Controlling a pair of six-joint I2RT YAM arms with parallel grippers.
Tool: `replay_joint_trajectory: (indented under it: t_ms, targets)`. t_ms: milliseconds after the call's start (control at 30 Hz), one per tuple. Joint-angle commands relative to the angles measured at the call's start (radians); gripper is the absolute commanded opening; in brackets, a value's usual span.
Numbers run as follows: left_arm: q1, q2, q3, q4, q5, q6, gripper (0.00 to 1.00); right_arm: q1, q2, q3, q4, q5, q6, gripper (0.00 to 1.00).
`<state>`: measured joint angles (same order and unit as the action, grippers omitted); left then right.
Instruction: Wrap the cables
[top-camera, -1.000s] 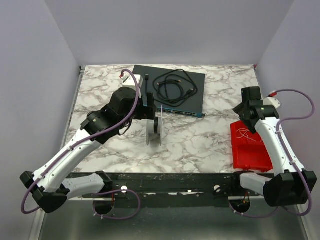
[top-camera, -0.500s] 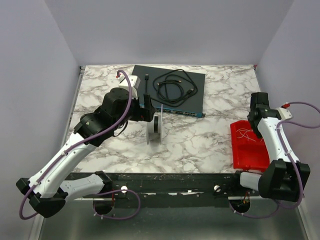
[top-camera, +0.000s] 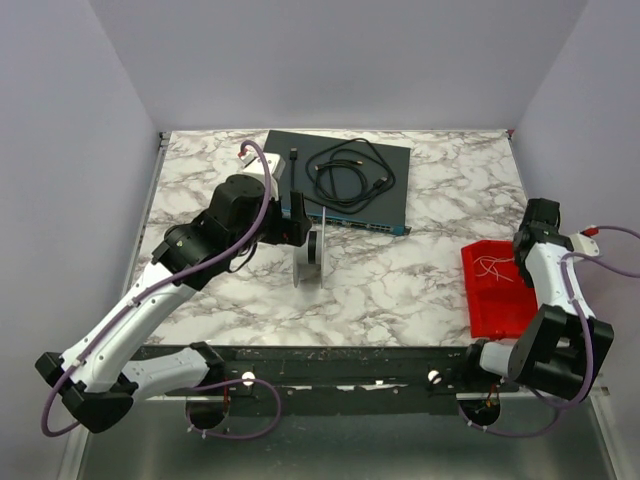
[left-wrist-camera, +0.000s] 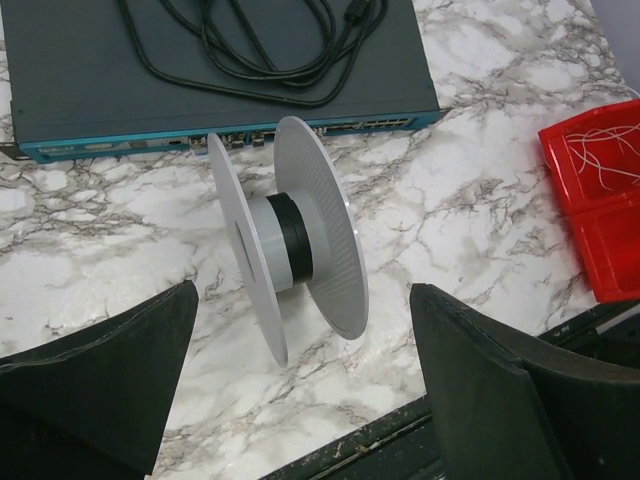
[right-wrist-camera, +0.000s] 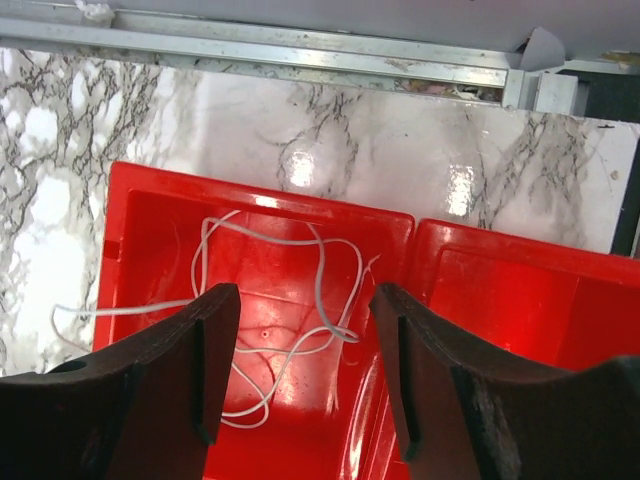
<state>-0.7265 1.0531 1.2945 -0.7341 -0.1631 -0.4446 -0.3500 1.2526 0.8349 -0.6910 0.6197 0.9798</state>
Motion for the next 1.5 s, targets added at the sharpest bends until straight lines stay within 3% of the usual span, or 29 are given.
replay_joint_trajectory:
  t_ms: [0, 333, 933, 1233, 1467]
  targets:
    - [0.01, 0.011, 0.006, 0.001, 0.019, 0.014, 0.91, -0.03, 0.028, -0.021, 0.087, -0.04, -0.037, 0.62]
    - [0.012, 0.031, 0.006, 0.01, 0.027, 0.009, 0.91, -0.032, 0.025, -0.024, 0.111, -0.116, -0.072, 0.51]
    - [0.014, 0.047, -0.005, 0.025, 0.033, 0.004, 0.91, -0.032, -0.058, 0.052, 0.071, -0.111, -0.147, 0.51]
    - [0.021, 0.043, -0.011, 0.027, 0.034, 0.009, 0.91, -0.032, 0.024, 0.01, 0.131, -0.181, -0.14, 0.51]
    - [0.023, 0.038, -0.021, 0.029, 0.033, 0.007, 0.91, -0.032, 0.051, -0.014, 0.139, -0.143, -0.135, 0.51]
